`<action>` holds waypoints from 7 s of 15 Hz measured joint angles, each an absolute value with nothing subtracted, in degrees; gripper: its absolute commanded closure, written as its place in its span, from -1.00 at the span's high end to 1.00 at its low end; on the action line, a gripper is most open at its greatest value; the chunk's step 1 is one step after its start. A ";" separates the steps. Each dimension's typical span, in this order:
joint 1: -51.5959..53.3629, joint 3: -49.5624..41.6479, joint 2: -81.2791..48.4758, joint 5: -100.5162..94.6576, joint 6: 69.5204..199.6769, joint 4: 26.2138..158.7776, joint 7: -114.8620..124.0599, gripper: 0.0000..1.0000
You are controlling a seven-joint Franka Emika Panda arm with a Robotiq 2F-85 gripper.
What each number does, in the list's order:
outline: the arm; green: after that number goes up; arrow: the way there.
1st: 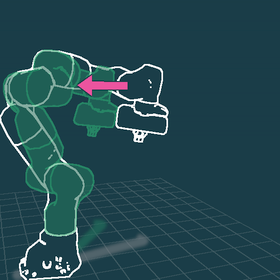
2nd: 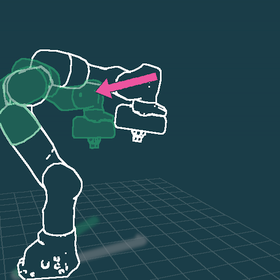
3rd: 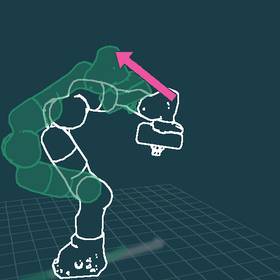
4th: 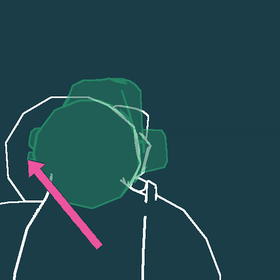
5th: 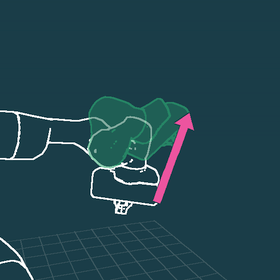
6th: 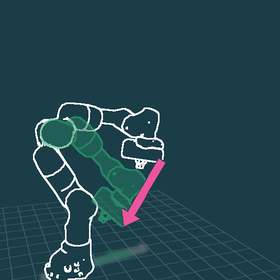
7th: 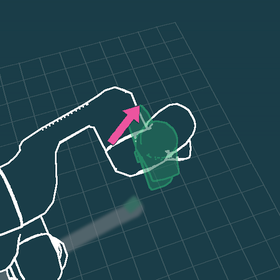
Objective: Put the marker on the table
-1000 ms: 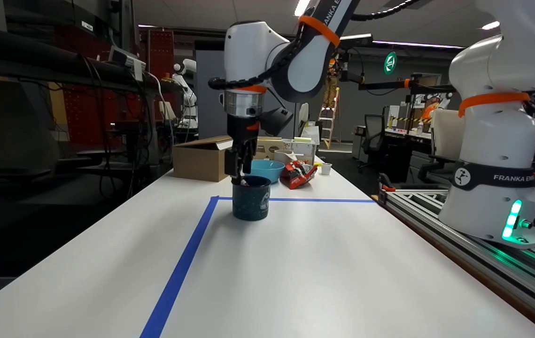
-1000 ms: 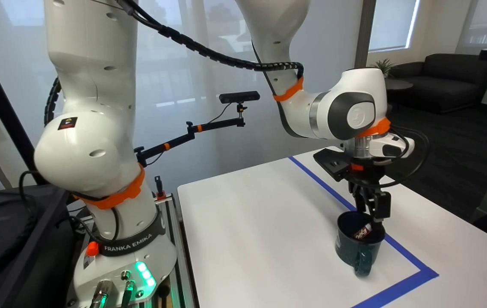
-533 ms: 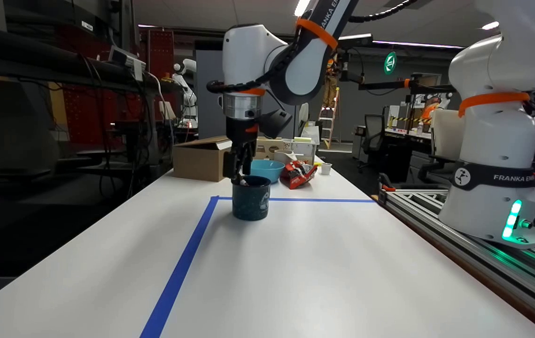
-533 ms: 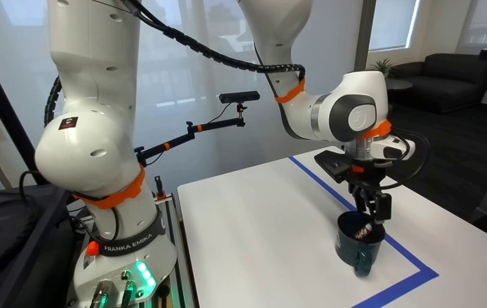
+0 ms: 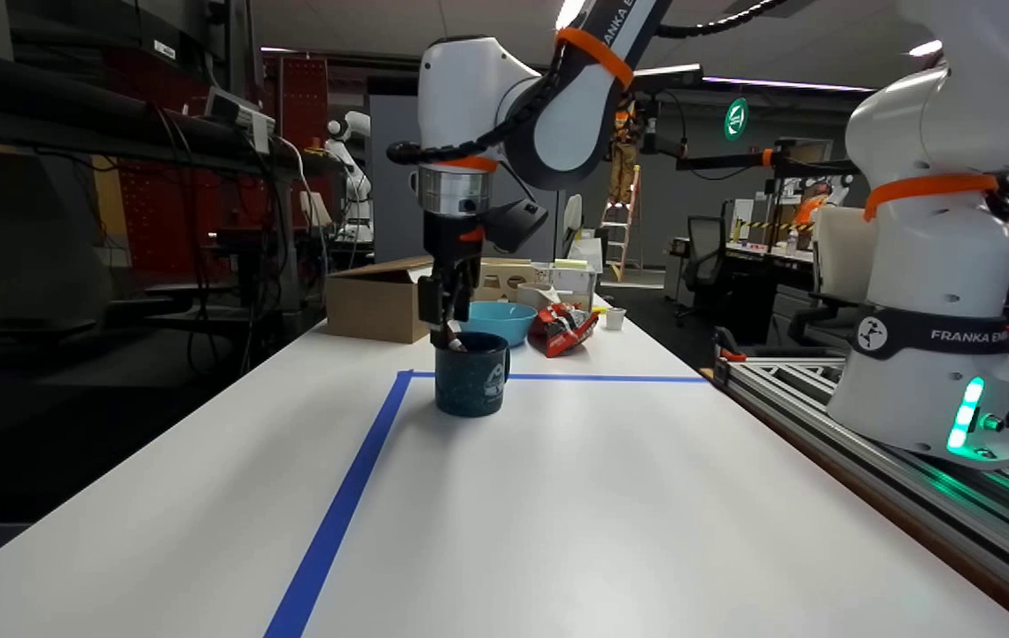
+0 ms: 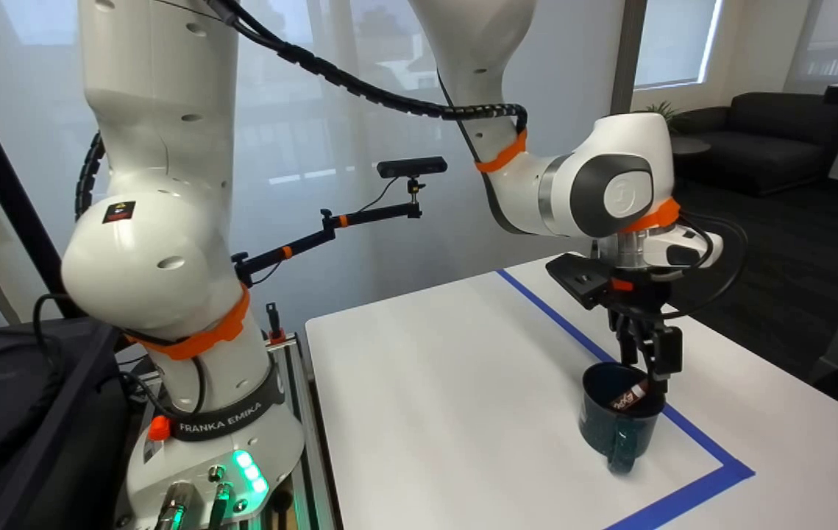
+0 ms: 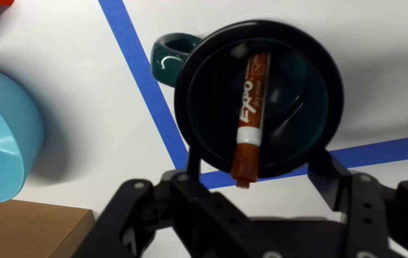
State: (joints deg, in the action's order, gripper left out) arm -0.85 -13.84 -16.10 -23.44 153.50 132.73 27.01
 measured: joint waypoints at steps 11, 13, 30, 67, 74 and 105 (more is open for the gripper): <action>-0.10 -13.53 -10.34 -23.47 147.81 135.05 28.35 0.55; -0.10 -13.39 -10.11 -23.47 147.75 136.01 28.80 0.52; -2.03 -13.64 -10.39 -23.47 147.84 137.31 29.29 0.46; -2.44 -12.30 -17.89 -21.49 148.52 127.77 23.10 -0.91; -1.94 -12.99 -13.57 -21.84 142.85 127.99 23.88 -0.91; 2.83 4.64 -4.83 -28.73 123.20 123.06 16.27 -0.91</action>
State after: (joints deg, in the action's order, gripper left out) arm 2.83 4.64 -4.83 -28.73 123.20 123.06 16.27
